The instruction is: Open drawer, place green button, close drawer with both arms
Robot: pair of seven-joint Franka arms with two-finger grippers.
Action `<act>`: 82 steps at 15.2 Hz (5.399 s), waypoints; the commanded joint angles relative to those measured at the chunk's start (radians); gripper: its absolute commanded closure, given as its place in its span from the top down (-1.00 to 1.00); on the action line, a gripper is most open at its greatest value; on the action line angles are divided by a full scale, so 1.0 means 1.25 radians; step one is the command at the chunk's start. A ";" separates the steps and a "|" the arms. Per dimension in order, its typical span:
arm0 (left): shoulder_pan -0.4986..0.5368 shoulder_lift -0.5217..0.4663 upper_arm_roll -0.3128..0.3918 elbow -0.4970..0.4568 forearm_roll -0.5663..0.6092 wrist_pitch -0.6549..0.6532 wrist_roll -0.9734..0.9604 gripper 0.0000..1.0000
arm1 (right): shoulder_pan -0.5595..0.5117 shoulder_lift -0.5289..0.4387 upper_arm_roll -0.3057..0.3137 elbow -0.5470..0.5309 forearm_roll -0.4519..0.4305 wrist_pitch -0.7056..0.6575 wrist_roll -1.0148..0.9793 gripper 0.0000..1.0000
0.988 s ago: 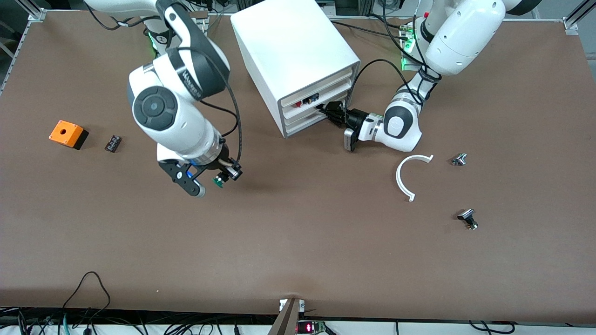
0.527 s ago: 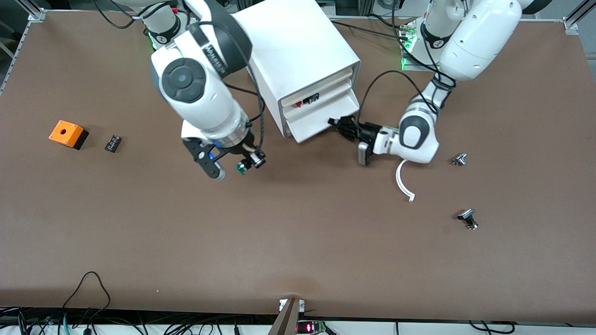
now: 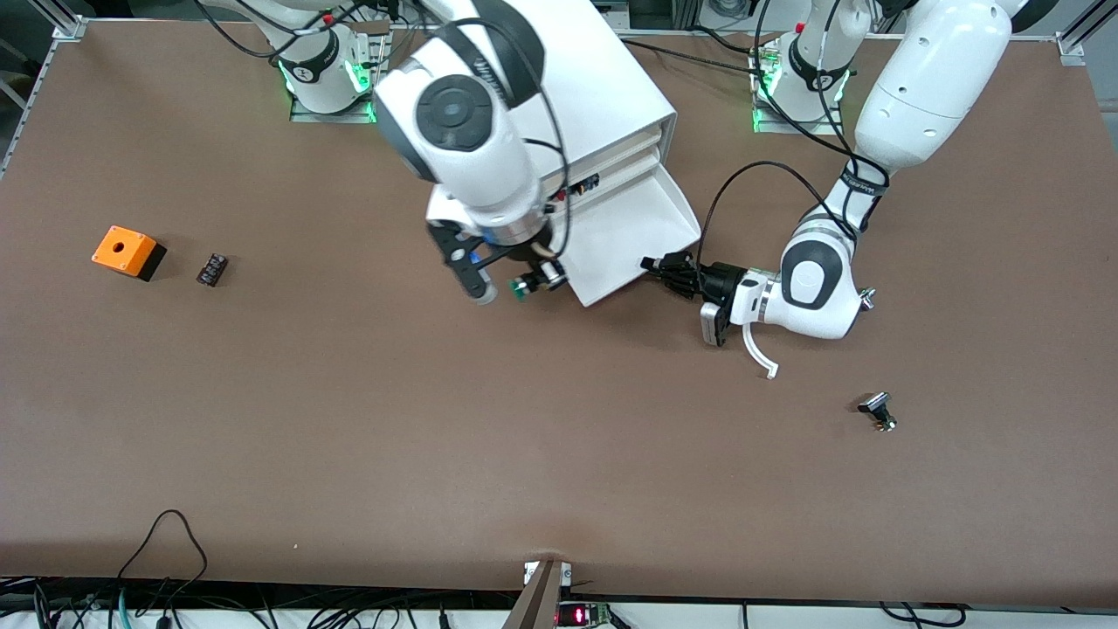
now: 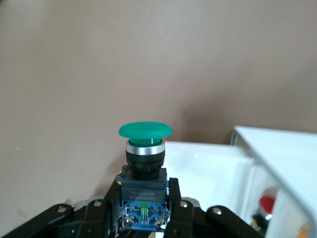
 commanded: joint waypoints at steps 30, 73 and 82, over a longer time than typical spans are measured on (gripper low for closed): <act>0.019 0.003 0.029 0.476 0.533 -0.299 -1.016 1.00 | 0.181 0.210 -0.037 0.037 -0.075 0.224 0.259 1.00; -0.274 -0.167 0.014 -0.020 0.879 0.450 -1.664 0.62 | -0.479 -0.519 -0.039 -0.406 -0.059 -0.190 -1.281 1.00; -0.343 -0.185 0.008 -0.062 0.879 0.442 -1.677 0.85 | -0.496 -0.582 -0.035 -0.471 -0.060 -0.182 -1.313 1.00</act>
